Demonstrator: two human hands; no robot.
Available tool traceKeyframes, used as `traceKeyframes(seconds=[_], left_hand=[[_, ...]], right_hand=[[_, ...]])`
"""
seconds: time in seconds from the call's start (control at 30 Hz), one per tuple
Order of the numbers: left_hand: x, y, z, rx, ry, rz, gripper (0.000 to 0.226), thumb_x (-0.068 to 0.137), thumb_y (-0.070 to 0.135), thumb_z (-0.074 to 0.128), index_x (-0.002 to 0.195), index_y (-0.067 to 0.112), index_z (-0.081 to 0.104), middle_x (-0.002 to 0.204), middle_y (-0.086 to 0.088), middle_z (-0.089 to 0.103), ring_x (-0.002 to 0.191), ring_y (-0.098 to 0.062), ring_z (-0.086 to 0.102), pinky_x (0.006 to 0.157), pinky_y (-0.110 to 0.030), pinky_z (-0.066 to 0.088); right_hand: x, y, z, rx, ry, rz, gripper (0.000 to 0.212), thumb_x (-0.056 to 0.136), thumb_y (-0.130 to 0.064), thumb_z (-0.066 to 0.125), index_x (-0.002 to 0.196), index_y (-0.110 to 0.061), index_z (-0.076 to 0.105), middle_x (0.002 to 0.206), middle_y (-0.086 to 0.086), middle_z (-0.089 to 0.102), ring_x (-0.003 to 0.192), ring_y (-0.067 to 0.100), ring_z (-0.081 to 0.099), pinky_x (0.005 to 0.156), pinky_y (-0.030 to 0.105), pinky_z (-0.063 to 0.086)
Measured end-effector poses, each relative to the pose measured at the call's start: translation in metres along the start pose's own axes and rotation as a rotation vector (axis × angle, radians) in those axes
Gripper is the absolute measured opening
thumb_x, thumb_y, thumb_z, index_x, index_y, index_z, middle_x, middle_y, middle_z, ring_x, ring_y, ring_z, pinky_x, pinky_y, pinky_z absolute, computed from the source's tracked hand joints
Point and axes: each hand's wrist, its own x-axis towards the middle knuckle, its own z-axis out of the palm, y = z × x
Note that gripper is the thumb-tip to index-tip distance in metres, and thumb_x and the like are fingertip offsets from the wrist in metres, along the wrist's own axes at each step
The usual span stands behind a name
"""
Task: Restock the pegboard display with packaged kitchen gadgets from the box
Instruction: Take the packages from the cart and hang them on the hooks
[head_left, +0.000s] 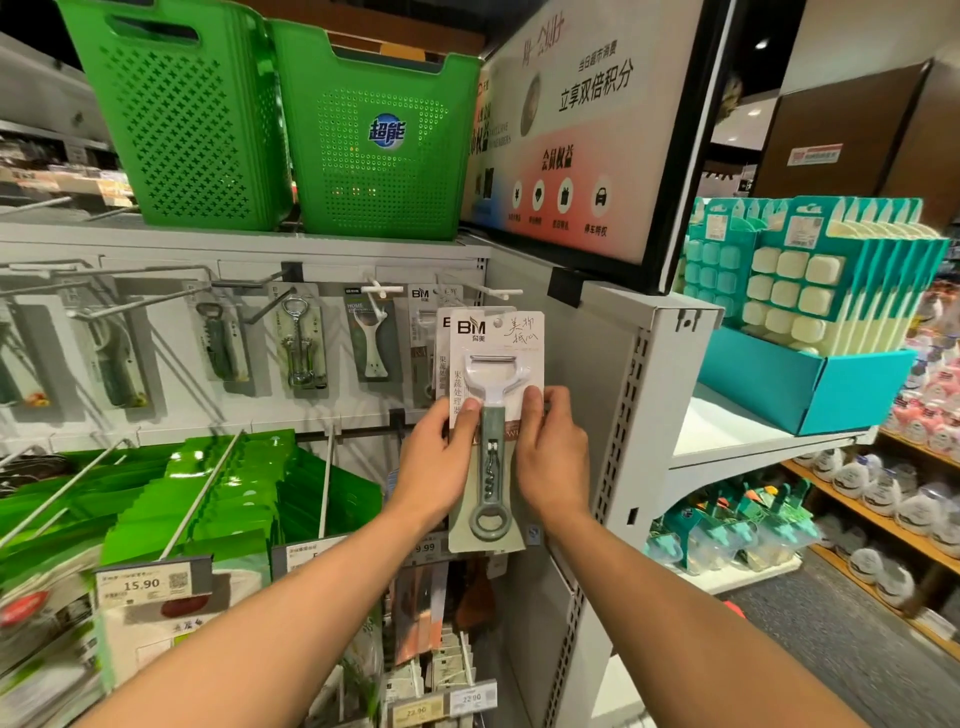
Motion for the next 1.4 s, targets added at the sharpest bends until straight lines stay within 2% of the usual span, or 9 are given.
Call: traceKeyframes(seconds=[0.2,0.3,0.4,0.53,0.67,0.93,1.13,1.27,1.4], left_hand=[[0.008,-0.005,-0.007,0.002,0.002,-0.012,0.029,0.109,0.04,0.051,0.128,0.027,0.069,0.117,0.019,0.073,0.107,0.013,0.064,0.085,-0.004,0.046],[0.016,-0.009,-0.008,0.001,0.037,-0.021,0.025,0.107,0.042,0.055,0.122,0.028,0.07,0.111,0.015,0.076,0.096,0.006,0.069,0.085,-0.02,0.054],[0.025,-0.013,-0.008,0.037,0.151,-0.035,0.022,0.1,0.048,0.066,0.107,0.027,0.065,0.09,0.002,0.073,0.068,-0.012,0.062,0.068,-0.039,0.052],[0.039,-0.021,-0.015,0.13,0.284,-0.035,0.045,0.089,0.053,0.077,0.121,0.032,0.054,0.108,0.006,0.065,0.096,-0.014,0.065,0.089,-0.039,0.055],[0.053,-0.03,-0.024,0.189,0.22,-0.077,0.075,0.088,0.059,0.076,0.149,0.03,0.044,0.146,0.004,0.059,0.135,-0.015,0.054,0.115,-0.041,0.044],[0.071,-0.036,-0.026,0.156,0.108,-0.133,0.067,0.092,0.059,0.071,0.148,0.027,0.052,0.124,0.01,0.07,0.115,-0.012,0.067,0.108,-0.044,0.052],[0.085,-0.047,-0.026,0.207,0.091,-0.078,0.07,0.092,0.067,0.066,0.148,0.029,0.052,0.144,0.005,0.062,0.128,-0.016,0.061,0.112,-0.045,0.049],[0.092,-0.048,-0.023,0.254,0.038,-0.098,0.066,0.099,0.058,0.062,0.154,0.026,0.048,0.107,0.018,0.067,0.082,0.007,0.061,0.077,-0.015,0.047],[0.097,-0.051,-0.022,0.275,0.024,-0.1,0.065,0.101,0.057,0.058,0.155,0.022,0.045,0.081,0.018,0.059,0.072,0.011,0.057,0.068,-0.01,0.041]], right_hand=[[0.006,0.002,0.013,0.002,-0.013,-0.014,0.032,0.109,-0.054,0.029,0.103,-0.027,0.046,0.081,-0.005,0.068,0.072,0.023,0.067,0.064,0.045,0.055],[0.012,0.001,0.019,-0.03,-0.006,0.006,0.031,0.108,-0.053,0.03,0.109,-0.027,0.047,0.083,-0.003,0.068,0.077,0.027,0.068,0.066,0.042,0.053],[0.023,0.001,0.026,-0.056,0.015,0.047,0.038,0.106,-0.056,0.032,0.126,-0.027,0.046,0.101,0.002,0.071,0.092,0.028,0.068,0.076,0.045,0.056],[0.036,0.003,0.033,-0.072,-0.049,0.106,0.055,0.105,-0.059,0.034,0.149,-0.028,0.038,0.128,0.007,0.066,0.117,0.032,0.063,0.093,0.046,0.053],[0.047,0.007,0.037,0.063,-0.217,0.131,0.057,0.107,-0.057,0.03,0.158,-0.033,0.031,0.143,0.001,0.061,0.133,0.032,0.055,0.109,0.045,0.044],[0.056,0.015,0.046,0.216,-0.308,0.155,0.049,0.108,-0.058,0.025,0.145,-0.035,0.046,0.142,-0.007,0.06,0.131,0.027,0.055,0.105,0.038,0.039],[0.067,0.02,0.056,0.249,-0.253,0.065,0.049,0.108,-0.058,0.026,0.15,-0.04,0.042,0.148,-0.019,0.049,0.133,0.007,0.045,0.113,0.03,0.031],[0.074,0.023,0.066,0.31,-0.285,0.038,0.049,0.106,-0.059,0.028,0.152,-0.043,0.037,0.15,-0.017,0.049,0.136,0.005,0.044,0.116,0.033,0.031],[0.079,0.021,0.077,0.451,-0.328,0.102,0.048,0.11,-0.045,0.035,0.155,-0.03,0.033,0.152,-0.01,0.048,0.136,0.007,0.045,0.112,0.029,0.035]])
